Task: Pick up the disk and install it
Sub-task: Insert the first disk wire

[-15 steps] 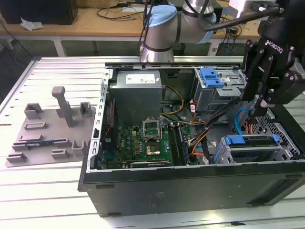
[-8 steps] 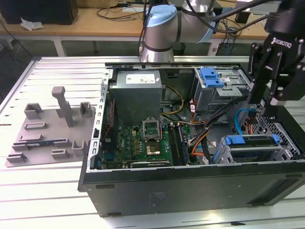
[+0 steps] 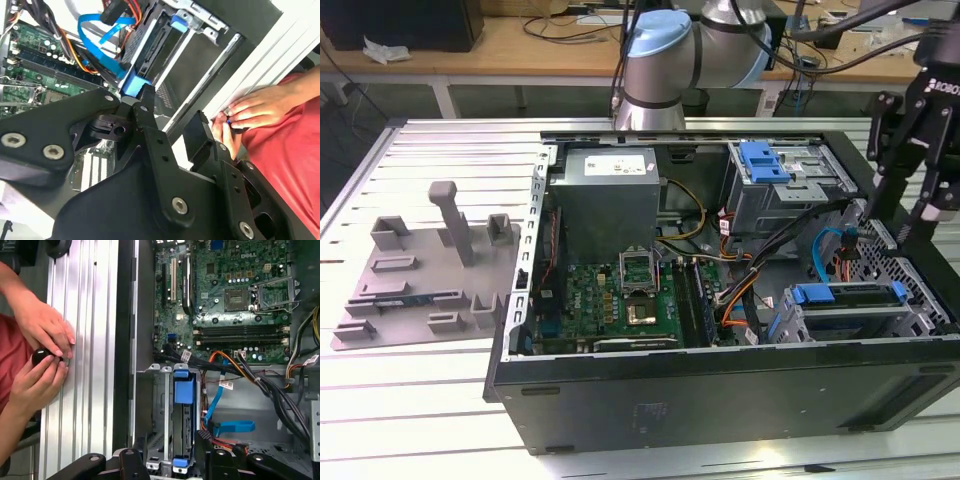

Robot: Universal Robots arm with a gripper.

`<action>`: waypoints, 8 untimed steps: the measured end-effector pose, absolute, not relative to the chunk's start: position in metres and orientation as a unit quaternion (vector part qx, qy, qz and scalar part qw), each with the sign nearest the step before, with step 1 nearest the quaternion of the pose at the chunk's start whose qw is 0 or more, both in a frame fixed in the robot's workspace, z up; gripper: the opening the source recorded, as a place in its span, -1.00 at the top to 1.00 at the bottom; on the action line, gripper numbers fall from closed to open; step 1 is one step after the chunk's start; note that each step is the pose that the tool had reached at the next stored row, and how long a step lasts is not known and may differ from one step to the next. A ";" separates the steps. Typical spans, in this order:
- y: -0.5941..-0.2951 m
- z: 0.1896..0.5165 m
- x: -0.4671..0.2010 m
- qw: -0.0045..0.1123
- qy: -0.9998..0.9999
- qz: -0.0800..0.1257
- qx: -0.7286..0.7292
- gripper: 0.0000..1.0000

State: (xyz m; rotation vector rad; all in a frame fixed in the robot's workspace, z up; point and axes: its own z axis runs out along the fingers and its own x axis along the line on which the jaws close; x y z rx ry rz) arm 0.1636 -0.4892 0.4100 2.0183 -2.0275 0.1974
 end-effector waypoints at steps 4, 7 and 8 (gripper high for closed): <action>-0.479 0.410 0.169 0.145 -0.699 0.072 0.696 0.00; -0.467 0.410 0.169 0.146 -0.699 0.074 0.696 0.00; -0.460 0.410 0.170 0.147 -0.699 0.074 0.696 0.00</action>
